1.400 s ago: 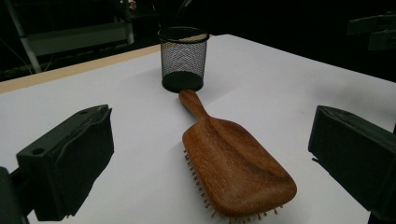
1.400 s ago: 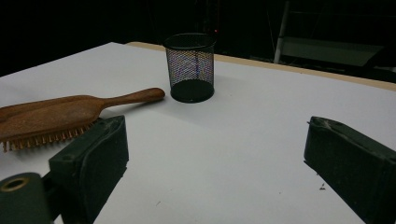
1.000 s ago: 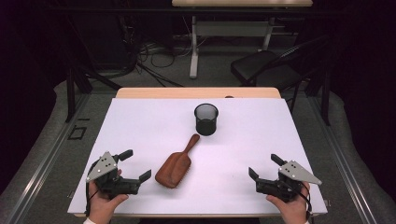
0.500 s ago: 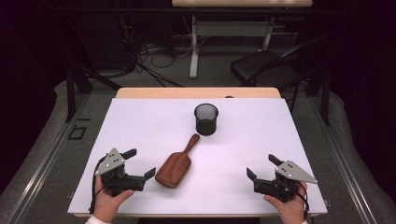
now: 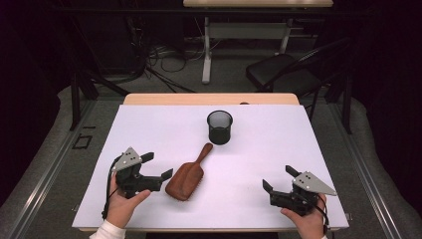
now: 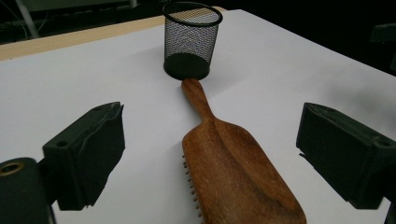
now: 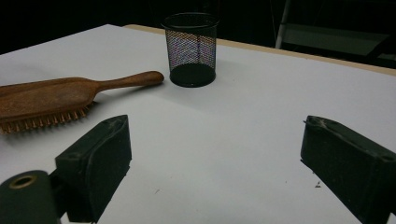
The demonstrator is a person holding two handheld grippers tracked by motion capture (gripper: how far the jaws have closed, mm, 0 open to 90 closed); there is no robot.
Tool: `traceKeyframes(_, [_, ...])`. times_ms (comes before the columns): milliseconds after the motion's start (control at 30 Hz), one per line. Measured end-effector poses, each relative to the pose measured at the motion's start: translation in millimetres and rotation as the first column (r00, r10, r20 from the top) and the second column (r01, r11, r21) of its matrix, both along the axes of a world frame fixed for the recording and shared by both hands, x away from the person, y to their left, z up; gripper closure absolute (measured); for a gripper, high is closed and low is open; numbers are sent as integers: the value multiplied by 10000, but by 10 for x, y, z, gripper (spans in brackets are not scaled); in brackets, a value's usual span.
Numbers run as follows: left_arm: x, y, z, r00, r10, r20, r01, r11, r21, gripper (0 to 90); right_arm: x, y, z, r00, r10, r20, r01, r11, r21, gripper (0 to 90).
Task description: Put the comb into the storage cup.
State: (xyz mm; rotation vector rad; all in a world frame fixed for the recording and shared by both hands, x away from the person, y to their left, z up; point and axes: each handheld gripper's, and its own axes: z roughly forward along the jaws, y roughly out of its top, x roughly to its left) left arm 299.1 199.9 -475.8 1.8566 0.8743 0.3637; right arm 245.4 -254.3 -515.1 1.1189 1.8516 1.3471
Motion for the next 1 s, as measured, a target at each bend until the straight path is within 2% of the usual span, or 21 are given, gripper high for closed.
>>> traceKeyframes(133, [79, -61, 68, 9998, -146, -134, 147, 9999, 28, 159, -2, -6, -2, 10000, -13, -73, 12, 10000, -21, 90])
traceKeyframes(267, [152, -119, 117, 9995, -220, -247, 230, 9990, 388, 160, -4, -14, -2, 10000, -5, -64, 5, 10000, -50, 96])
traceKeyframes(633, [345, -242, 253, 9988, -198, -450, 235, 9964, 811, 160, -2, -5, -6, 9999, 40, -153, -39, 10000, 17, 99])
traceKeyframes(933, [492, -336, 269, 9942, -201, -1060, 272, 9974, 661, 161, 1, -9, -10, 9998, 71, -195, -71, 10000, -8, 104])
traceKeyframes(967, [530, -360, 265, 9910, -300, -1305, 388, 9971, 655, 168, 1, -9, -10, 9998, 80, -175, -80, 10000, -19, 106])
traceKeyframes(1000, [551, -374, 260, 9899, -294, -1386, 399, 9965, 730, 175, 0, -7, -11, 9998, 83, -188, -83, 10000, -22, 107])
